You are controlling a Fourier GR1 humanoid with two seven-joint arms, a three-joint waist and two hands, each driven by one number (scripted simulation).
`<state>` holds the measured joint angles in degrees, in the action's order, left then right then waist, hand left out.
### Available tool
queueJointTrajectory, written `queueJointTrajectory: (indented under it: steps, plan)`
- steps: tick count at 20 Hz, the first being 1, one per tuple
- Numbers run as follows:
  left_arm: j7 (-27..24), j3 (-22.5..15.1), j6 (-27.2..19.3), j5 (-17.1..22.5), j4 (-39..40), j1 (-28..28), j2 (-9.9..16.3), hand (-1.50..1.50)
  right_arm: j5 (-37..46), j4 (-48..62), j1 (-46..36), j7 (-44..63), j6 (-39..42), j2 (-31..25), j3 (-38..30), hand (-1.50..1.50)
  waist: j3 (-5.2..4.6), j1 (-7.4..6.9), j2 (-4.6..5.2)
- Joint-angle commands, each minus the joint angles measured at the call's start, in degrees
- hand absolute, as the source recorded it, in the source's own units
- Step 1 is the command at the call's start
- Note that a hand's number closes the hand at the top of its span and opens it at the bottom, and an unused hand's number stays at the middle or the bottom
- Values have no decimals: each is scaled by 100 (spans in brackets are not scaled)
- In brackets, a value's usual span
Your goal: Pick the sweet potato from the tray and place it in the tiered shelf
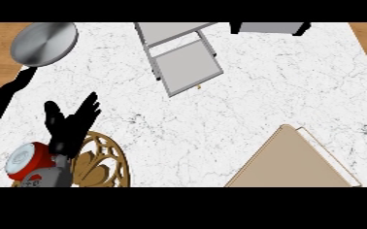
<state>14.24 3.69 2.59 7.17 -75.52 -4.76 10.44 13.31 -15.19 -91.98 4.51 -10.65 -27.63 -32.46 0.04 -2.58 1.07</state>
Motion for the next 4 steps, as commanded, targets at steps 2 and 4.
queueJointTrajectory:
  steps: [2,4]
  plan:
    - [205,3,-105,-1,-209,26,-39,0,-129,134,207,-30,899,-778,-104,-150,1,-60,22]
    - [191,-93,-107,-56,-77,-1,-168,0,-183,181,476,-348,1019,-736,-147,-150,1,-67,43]
